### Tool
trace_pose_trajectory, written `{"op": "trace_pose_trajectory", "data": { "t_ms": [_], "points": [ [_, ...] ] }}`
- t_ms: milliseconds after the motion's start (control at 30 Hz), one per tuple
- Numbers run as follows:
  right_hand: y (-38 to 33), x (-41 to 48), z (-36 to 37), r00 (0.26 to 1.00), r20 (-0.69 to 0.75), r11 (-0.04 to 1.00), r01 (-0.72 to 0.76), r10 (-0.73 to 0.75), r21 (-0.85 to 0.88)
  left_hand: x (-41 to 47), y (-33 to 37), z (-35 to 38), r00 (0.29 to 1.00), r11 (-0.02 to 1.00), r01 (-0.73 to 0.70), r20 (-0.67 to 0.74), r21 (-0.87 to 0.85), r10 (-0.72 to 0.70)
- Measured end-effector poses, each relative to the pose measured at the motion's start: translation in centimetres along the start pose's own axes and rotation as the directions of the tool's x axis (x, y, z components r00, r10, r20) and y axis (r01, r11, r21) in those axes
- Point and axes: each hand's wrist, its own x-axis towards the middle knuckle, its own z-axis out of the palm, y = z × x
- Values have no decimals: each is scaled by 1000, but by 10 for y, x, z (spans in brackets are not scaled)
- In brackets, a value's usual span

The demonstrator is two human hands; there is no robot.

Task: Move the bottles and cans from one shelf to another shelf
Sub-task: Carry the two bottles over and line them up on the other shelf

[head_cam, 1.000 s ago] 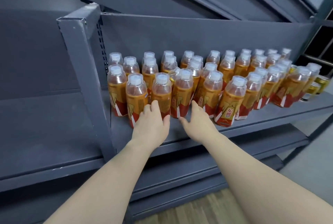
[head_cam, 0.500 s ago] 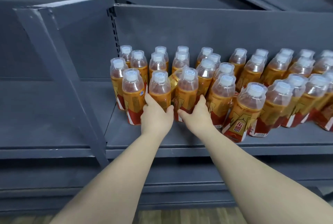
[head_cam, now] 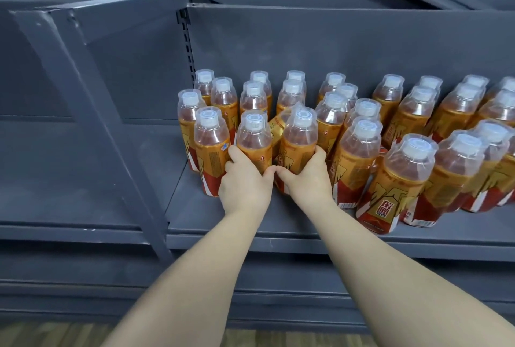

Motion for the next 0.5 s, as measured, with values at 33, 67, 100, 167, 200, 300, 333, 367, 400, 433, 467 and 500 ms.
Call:
{"op": "trace_pose_trajectory", "data": {
  "t_ms": [33, 67, 100, 167, 200, 300, 333, 367, 400, 433, 467, 500],
  "points": [
    [0, 1, 1, 1000, -8, 1000, 2, -2, -2, 0, 0, 0, 1000, 1000, -1, -1, 7, 1],
    [1, 2, 1, 1000, -14, 1000, 2, -2, -3, 0, 0, 0, 1000, 1000, -2, 1, 14, 2],
    [1, 2, 2, 1000, -20, 1000, 2, -2, -4, 0, 0, 0, 1000, 1000, -3, 1, 18, 3],
    [0, 3, 3, 1000, -25, 1000, -8, 8, -9, 0, 1, -1, 1000, 1000, 2, 2, 13, -2],
    [-1, 3, 3, 1000, -28, 1000, -12, 12, -14, 1, 2, -1, 1000, 1000, 2, 2, 7, -2],
    [-2, 3, 4, 999, -42, 999, -12, 10, -35, 1, 2, -1, 1000, 1000, -15, 3, -9, 15],
    [-3, 3, 4, 999, -45, 999, -12, 10, -41, 1, 2, -2, 1000, 1000, -17, 3, -16, 17],
    [-3, 3, 4, 999, -45, 999, -11, 9, -47, 1, 2, -2, 1000, 1000, -17, 3, -24, 17],
    [-3, 3, 3, 999, -46, 998, -9, 6, -54, 2, 2, -3, 1000, 999, -19, 4, -30, 19],
    [-4, 2, 3, 999, -48, 998, -4, 1, -61, 2, 2, -3, 1000, 999, -22, 6, -34, 22],
    [-4, 1, 1, 999, -50, 998, 0, -3, -68, 2, 1, -4, 1000, 999, -21, 12, -38, 21],
    [-5, 0, 0, 999, -51, 997, 5, -9, -75, 2, 1, -5, 1000, 999, -22, 16, -40, 22]
  ]
}}
